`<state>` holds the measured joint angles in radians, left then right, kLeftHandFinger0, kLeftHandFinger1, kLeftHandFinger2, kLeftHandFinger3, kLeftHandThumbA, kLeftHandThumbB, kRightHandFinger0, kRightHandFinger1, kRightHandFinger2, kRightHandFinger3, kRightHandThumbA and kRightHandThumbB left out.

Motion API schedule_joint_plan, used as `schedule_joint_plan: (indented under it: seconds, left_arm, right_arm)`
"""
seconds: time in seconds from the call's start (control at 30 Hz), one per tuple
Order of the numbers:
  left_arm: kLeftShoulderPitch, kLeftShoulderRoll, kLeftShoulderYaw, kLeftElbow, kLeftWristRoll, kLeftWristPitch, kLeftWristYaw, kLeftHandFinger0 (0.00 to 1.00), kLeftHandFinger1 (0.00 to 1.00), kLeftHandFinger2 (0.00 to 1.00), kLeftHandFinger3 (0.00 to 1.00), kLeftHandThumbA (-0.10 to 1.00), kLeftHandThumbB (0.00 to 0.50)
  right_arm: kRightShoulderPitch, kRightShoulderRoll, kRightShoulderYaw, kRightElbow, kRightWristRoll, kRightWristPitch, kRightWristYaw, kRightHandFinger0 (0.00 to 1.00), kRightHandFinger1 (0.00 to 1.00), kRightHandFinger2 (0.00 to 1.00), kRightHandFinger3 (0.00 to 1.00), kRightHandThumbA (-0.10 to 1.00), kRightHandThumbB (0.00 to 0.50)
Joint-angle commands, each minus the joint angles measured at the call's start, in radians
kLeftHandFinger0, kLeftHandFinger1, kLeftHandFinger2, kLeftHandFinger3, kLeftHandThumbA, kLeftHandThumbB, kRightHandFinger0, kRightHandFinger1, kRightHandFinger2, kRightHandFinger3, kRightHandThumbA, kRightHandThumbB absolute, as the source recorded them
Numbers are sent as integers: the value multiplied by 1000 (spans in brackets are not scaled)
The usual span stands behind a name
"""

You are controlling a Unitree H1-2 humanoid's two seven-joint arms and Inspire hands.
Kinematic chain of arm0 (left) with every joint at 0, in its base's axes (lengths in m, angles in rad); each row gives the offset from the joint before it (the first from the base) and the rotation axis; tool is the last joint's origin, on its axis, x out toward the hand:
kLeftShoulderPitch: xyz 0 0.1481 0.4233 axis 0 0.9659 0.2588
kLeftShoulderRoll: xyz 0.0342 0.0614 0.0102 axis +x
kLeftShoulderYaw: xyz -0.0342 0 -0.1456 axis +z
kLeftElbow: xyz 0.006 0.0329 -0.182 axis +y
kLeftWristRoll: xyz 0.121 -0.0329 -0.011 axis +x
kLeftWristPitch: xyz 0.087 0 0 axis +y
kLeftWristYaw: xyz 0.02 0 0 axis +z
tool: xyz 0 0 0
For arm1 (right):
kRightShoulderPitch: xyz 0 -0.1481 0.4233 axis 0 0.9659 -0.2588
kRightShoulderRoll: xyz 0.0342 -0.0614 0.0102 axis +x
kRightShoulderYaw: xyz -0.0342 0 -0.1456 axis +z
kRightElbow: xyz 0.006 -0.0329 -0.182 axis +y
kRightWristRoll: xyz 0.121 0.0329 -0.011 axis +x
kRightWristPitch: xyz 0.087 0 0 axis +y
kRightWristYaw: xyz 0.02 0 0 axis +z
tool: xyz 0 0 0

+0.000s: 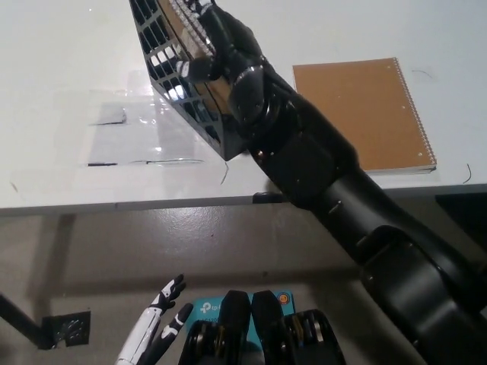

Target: Use the right hand to pick up a book from the book holder on the left side and put it on another book on the right side

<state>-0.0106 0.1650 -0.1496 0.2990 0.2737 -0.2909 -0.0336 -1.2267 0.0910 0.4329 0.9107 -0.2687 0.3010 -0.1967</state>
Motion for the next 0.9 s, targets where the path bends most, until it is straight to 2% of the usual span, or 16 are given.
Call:
schedule_joint_plan:
  seconds: [0.0, 0.07, 0.13, 0.17, 0.2, 0.3, 0.37, 0.5, 0.53, 0.6, 0.63, 0.67, 0.7, 0.77, 0.83, 0.87]
  left_arm:
    - [-2, 21, -5, -42, 14, -18, -3, 1000, 1000, 1000, 1000, 956, 211]
    - [-6, 21, -5, -40, 12, -27, -2, 1000, 1000, 1000, 1000, 939, 195]
    - [-7, 21, -4, -38, 5, -29, -3, 1000, 1000, 1000, 1000, 932, 203]
    - [-6, 21, -4, -37, 5, -30, -2, 1000, 1000, 1000, 1000, 933, 204]
    - [-5, 19, -4, -28, -2, -35, -4, 1000, 1000, 1000, 1000, 946, 218]
    - [-6, 19, -4, -19, -3, -48, 0, 1000, 1000, 1000, 1000, 945, 217]
    - [-7, 18, -6, -21, 2, -46, 1, 1000, 1000, 1000, 1000, 947, 212]
    - [-8, 19, -5, -21, 1, -46, 2, 1000, 1000, 1000, 1000, 951, 216]
    - [-9, 18, -4, -21, -1, -45, 2, 1000, 1000, 1000, 1000, 946, 211]
    - [-10, 14, -3, -17, -3, -46, 4, 978, 1000, 1000, 1000, 941, 220]
    - [-11, 15, -4, -17, -1, -47, 5, 966, 993, 1000, 1000, 946, 218]
    - [-11, 16, -5, -18, 1, -48, 4, 962, 989, 1000, 1000, 947, 219]
    - [-12, 17, -5, -15, 1, -53, 5, 959, 987, 1000, 1000, 947, 217]
    - [-13, 15, -4, -9, 0, -57, 8, 943, 974, 1000, 1000, 940, 211]
    - [-11, 15, -5, -9, 1, -53, 6, 931, 969, 1000, 1000, 943, 218]
    - [-11, 17, -5, -9, 0, -54, 5, 919, 961, 1000, 1000, 942, 210]
  right_arm:
    - [-56, 32, -60, 92, -29, -183, -177, 0, 240, 725, 686, -100, 223]
    - [-61, 31, -75, 101, -30, -199, -183, 0, 244, 727, 698, -100, 206]
    - [-62, 33, -93, 105, -30, -217, -188, 0, 293, 684, 773, -100, 189]
    - [-62, 34, -97, 109, -34, -222, -189, 0, 298, 683, 775, -100, 184]
    - [-61, 35, -106, 110, -32, -227, -184, 0, 323, 691, 777, -100, 184]
    - [-62, 41, -146, 103, -6, -229, -171, 0, 340, 707, 770, -100, 177]
    - [-65, 41, -175, 101, 7, -231, -163, 0, 383, 735, 802, -100, 160]
    - [-74, 37, -231, 71, 32, -211, -132, 0, 364, 755, 786, -69, 150]
    - [-78, 36, -248, 51, 40, -199, -126, 0, 337, 726, 732, -55, 152]
    - [-84, 32, -286, 21, 74, -213, -97, 0, 317, 728, 734, -90, 146]
    - [-86, 29, -299, 4, 83, -212, -82, 0, 320, 737, 760, -53, 140]
    - [-88, 27, -312, -16, 89, -205, -67, 0, 307, 721, 765, 84, 136]
    - [-90, 23, -324, -42, 100, -202, -48, 0, 347, 753, 809, 23, 138]
    - [-92, 15, -346, -109, 120, -194, -11, 0, 360, 763, 793, 2, 142]
    - [-91, 9, -377, -209, 160, -158, 45, 0, 341, 748, 847, -99, 124]
    - [-91, 7, -383, -233, 166, -148, 54, 0, 339, 739, 857, -100, 125]
